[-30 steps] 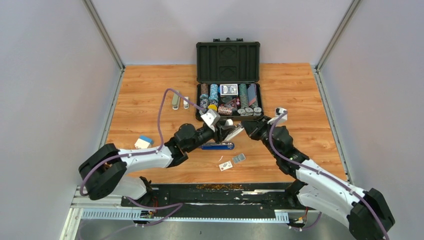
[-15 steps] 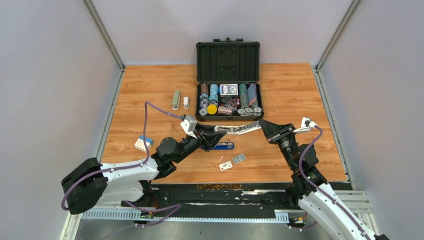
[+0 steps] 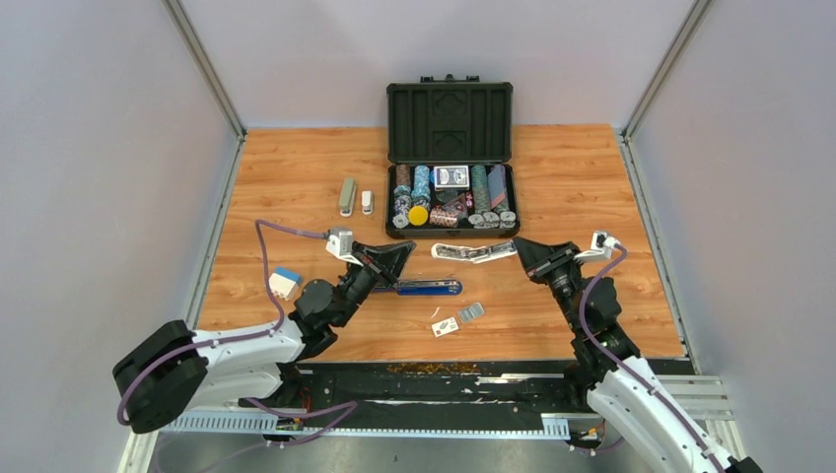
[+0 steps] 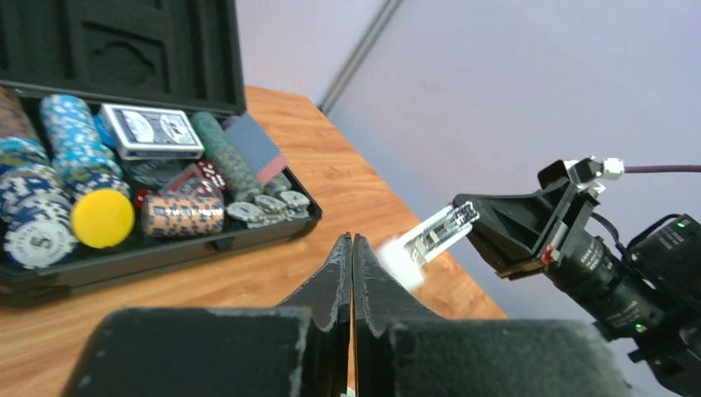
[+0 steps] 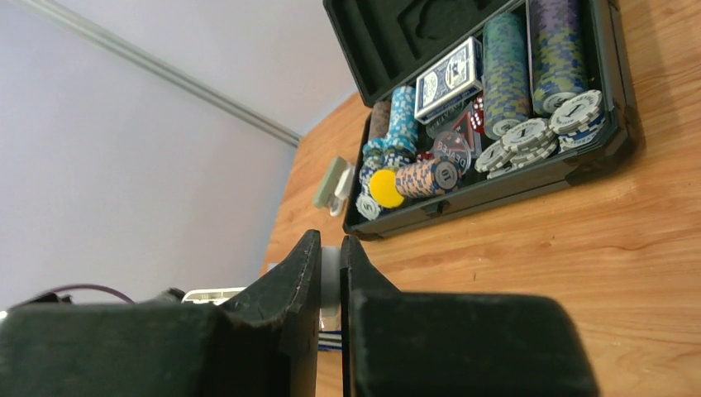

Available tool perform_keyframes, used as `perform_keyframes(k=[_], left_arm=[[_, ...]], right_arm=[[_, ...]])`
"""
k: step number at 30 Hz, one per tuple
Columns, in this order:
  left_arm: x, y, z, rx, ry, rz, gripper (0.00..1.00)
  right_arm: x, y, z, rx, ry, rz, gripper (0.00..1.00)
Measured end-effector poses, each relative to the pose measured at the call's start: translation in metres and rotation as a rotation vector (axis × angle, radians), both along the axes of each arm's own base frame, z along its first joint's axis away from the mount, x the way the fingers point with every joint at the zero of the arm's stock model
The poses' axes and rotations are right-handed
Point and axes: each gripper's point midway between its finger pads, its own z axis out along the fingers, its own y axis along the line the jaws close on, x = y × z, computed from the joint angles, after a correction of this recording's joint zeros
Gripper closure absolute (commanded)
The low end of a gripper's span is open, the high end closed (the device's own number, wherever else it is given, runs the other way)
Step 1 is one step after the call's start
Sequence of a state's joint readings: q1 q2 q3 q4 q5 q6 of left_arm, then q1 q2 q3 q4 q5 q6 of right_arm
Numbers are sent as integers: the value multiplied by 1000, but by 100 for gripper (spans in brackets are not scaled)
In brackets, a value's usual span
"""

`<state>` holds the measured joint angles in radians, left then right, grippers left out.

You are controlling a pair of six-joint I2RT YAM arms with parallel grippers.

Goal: Load the staples into the stapler

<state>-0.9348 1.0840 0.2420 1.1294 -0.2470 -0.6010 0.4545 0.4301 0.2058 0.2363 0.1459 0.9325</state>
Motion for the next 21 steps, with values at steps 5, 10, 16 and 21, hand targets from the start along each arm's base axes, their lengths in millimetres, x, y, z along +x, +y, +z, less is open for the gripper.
perform_keyframes(k=[5, 10, 16, 21], left_arm=[[7, 13, 18, 37, -28, 76, 79], [12, 11, 35, 149, -65, 99, 41], [10, -8, 39, 387, -164, 21, 28], [7, -39, 31, 611, -285, -132, 24]], right_arm=[[4, 10, -4, -114, 7, 52, 100], [5, 10, -9, -154, 10, 51, 100], [7, 12, -15, -169, 22, 58, 100], [8, 19, -21, -173, 29, 95, 100]])
